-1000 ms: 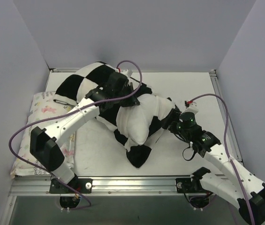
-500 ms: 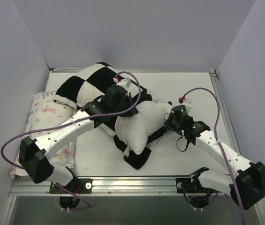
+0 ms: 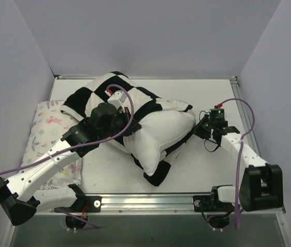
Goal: Remove the pillowcase from the pillow
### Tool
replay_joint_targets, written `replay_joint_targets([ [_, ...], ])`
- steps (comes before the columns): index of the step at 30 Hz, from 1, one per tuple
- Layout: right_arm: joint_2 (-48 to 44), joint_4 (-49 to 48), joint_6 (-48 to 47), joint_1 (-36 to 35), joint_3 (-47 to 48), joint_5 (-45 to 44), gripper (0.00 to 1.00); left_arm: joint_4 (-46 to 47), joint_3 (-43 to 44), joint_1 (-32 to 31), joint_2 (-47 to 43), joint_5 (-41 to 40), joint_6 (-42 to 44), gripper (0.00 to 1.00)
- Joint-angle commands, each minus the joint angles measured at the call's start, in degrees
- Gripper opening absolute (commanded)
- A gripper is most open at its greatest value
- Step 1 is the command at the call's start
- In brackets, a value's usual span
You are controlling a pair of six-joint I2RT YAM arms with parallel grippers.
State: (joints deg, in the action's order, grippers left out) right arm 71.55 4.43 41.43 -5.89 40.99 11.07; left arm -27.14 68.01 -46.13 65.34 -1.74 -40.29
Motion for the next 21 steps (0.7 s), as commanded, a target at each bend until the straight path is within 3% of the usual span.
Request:
replay_joint_targets([
  [1,7.8,-6.2,0.6,4.4,4.5,-0.6,0.05,1.0,1.1,-0.2,-7.9,-1.0,-1.3,0.0],
  [6,15.5,-7.5,1.5,5.8,10.8,6.7,0.02,-0.5,0.1,-0.5,-10.5,-1.2,-1.5,0.0],
  [9,17.7,-9.3,1.5,5.7,13.2,11.7,0.06,-0.1,-1.1,-0.5,-11.1,-0.7,-2.1,0.0],
  [12,17.7,-7.9,1.0,3.1,15.1,12.0,0.17,5.0,-3.7,-1.9,-8.7,0.0,-3.2,0.0],
  [15,11.5,-6.5,0.4,2.4,13.0,9.3,0.44,12.1,-5.1,-3.1,-5.4,0.2,-4.2,0.0],
  [16,10.1,-5.4,0.8,3.3,12.5,8.8,0.58,13.3,-5.1,-3.2,-3.3,0.5,-4.5,0.0],
  [19,5.8,-4.6,3.1,11.1,11.0,13.3,0.76,17.6,-4.4,-4.1,0.6,0.6,-5.4,0.0],
  [21,4.0,-2.1,3.0,15.1,12.3,14.4,0.81,20.4,-3.9,-5.5,2.5,-0.3,-5.7,0.0],
])
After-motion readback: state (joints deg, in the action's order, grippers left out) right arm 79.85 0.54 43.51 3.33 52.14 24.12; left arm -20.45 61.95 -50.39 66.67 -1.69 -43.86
